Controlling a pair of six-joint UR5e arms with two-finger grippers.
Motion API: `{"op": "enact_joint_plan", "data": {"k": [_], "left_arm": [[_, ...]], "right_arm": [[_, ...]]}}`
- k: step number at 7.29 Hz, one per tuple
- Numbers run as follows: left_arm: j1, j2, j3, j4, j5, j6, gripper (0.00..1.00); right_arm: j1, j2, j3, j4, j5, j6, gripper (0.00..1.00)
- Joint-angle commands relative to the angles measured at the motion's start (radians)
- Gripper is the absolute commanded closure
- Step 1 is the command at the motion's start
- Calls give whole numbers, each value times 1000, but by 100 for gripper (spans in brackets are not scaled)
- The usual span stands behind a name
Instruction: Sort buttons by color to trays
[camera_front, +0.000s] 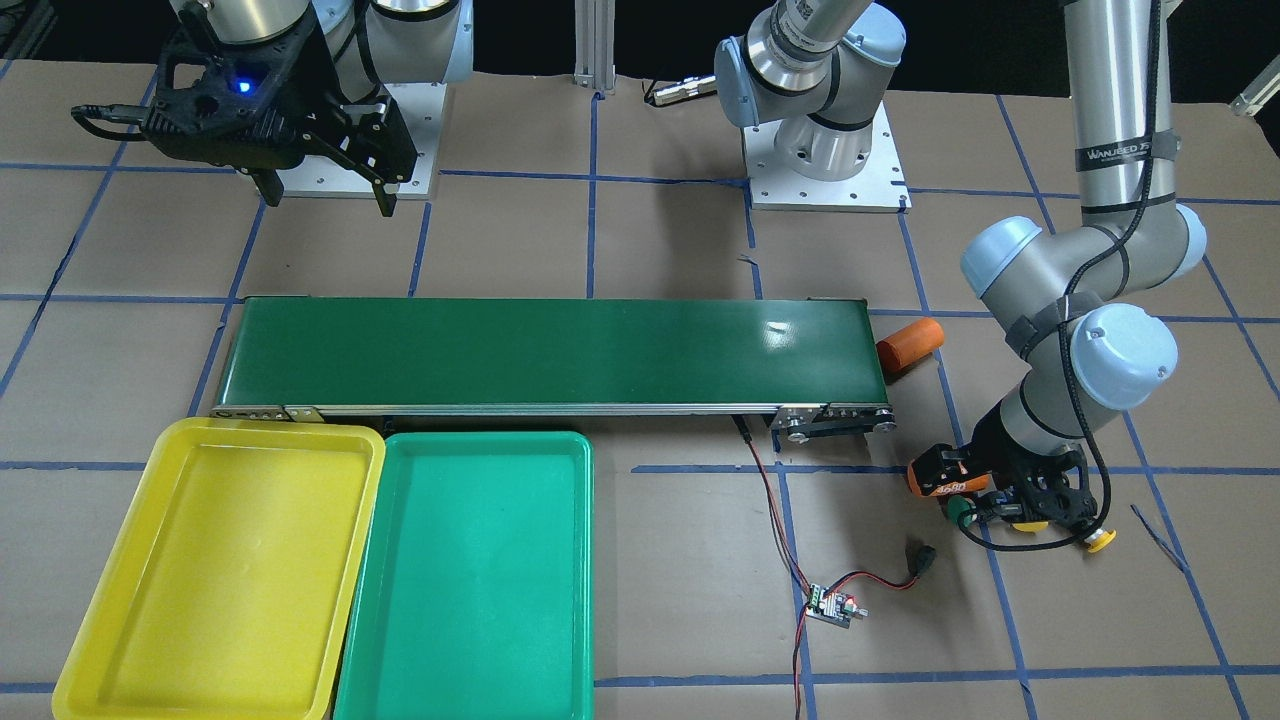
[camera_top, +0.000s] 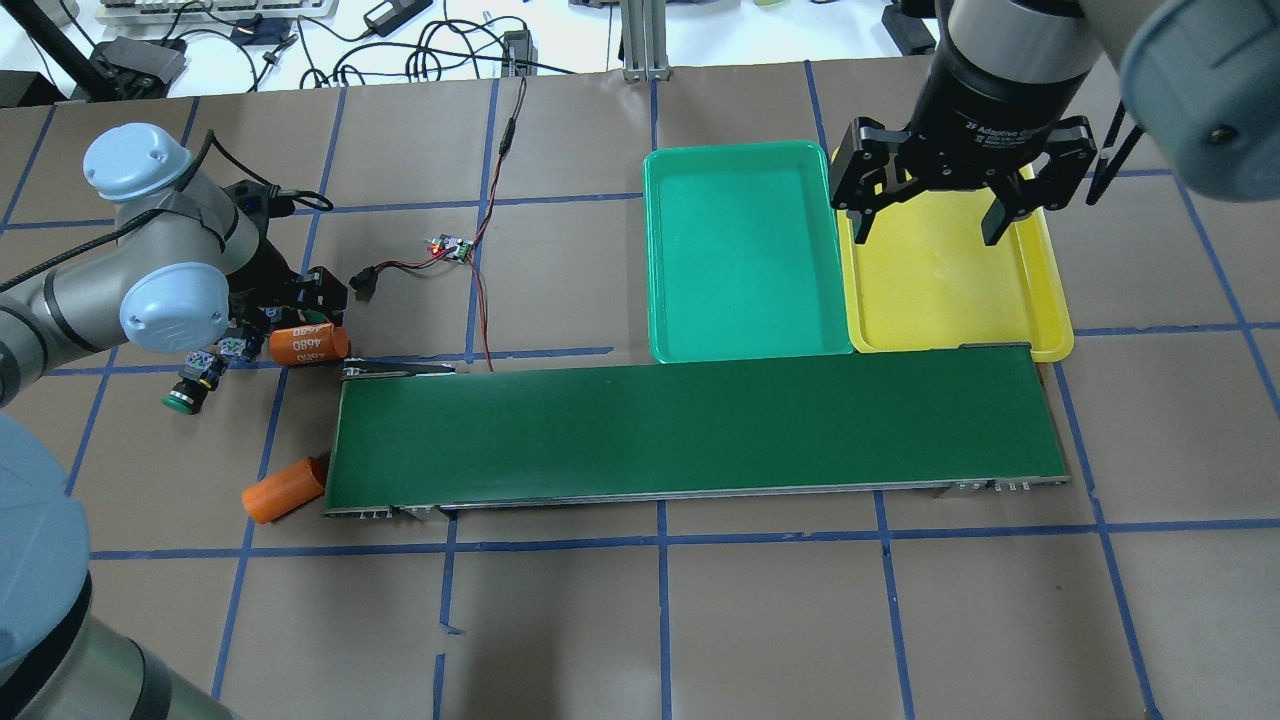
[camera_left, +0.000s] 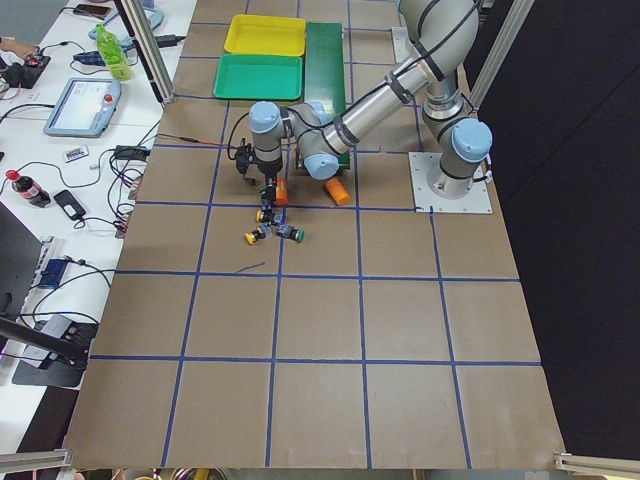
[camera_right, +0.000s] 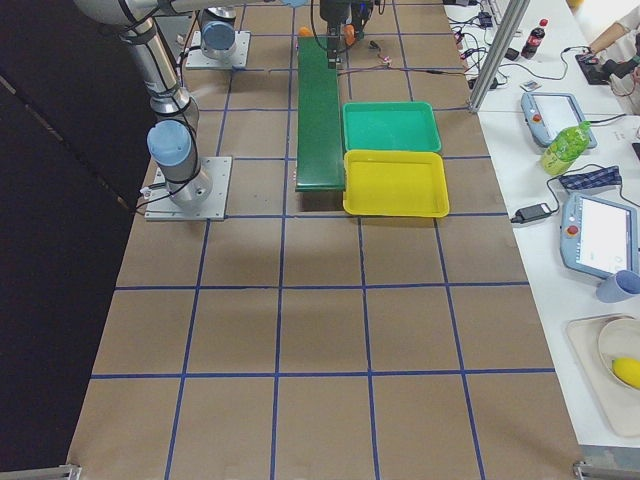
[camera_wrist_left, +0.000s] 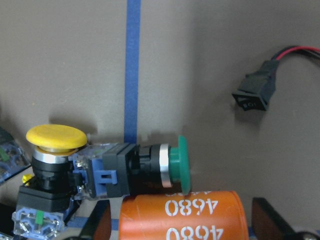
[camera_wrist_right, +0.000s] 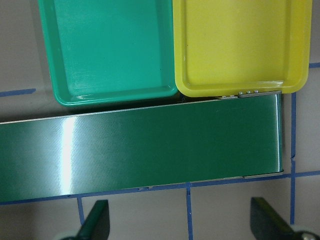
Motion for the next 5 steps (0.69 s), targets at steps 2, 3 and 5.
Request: {"op": "enact_joint_plan", "data": {"k": [2,3,5], "left_arm": [[0,-1,-21,-2,2,-2,0],[0,-2,-21,-3,-1,4,2],[0,5,-13,0,3,13,100]], "right_arm": [[1,0,0,0,0,0,0],[1,0,0,0,1,0,0],[1,0,0,0,0,0,0]]}}
